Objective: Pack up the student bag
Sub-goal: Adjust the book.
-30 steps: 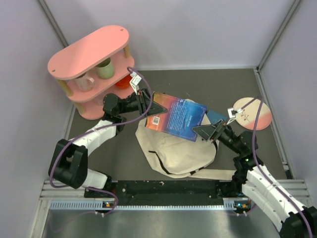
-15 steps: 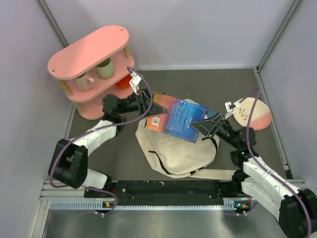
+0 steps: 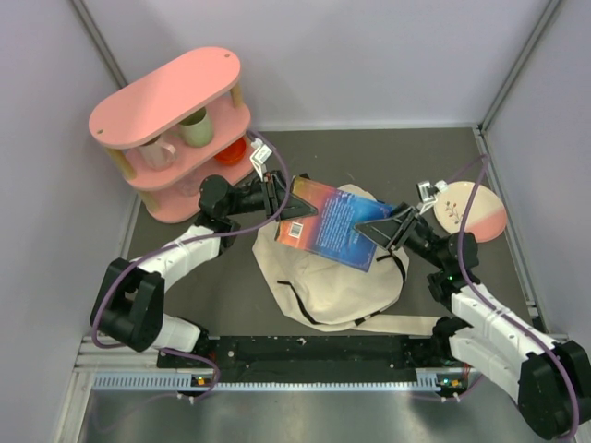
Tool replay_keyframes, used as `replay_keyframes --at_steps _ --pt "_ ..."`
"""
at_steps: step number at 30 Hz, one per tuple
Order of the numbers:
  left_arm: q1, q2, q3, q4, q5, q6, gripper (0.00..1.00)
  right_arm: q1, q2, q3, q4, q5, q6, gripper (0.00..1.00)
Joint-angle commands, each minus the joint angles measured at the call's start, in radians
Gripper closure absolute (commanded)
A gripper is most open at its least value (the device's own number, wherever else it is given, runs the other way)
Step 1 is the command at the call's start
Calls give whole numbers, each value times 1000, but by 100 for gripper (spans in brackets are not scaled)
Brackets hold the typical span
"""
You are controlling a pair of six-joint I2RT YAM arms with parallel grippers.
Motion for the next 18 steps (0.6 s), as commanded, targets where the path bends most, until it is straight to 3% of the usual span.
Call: replay_keyframes --at_steps 1,4,7,10,12,14,18 --pt "-1 -28 8 153 -137 -35 100 0 -33 15 -3 -45 -31 34" --pt "-2 -14 17 173 -129 -47 100 2 -59 2 -37 -39 -42 38" --pt "-2 1 19 184 -112 -56 100 0 -73 11 -62 -27 -54 56" --pt "-7 11 19 202 -95 -73 100 0 -71 21 -54 -14 -56 64" --pt "-10 15 22 202 -91 -76 100 0 -59 28 -48 -14 -50 64" --pt "-18 14 23 193 -91 -70 100 0 -45 33 -22 -16 -43 76" --pt "-33 15 26 172 -91 -47 100 0 -30 39 -10 -24 -33 82"
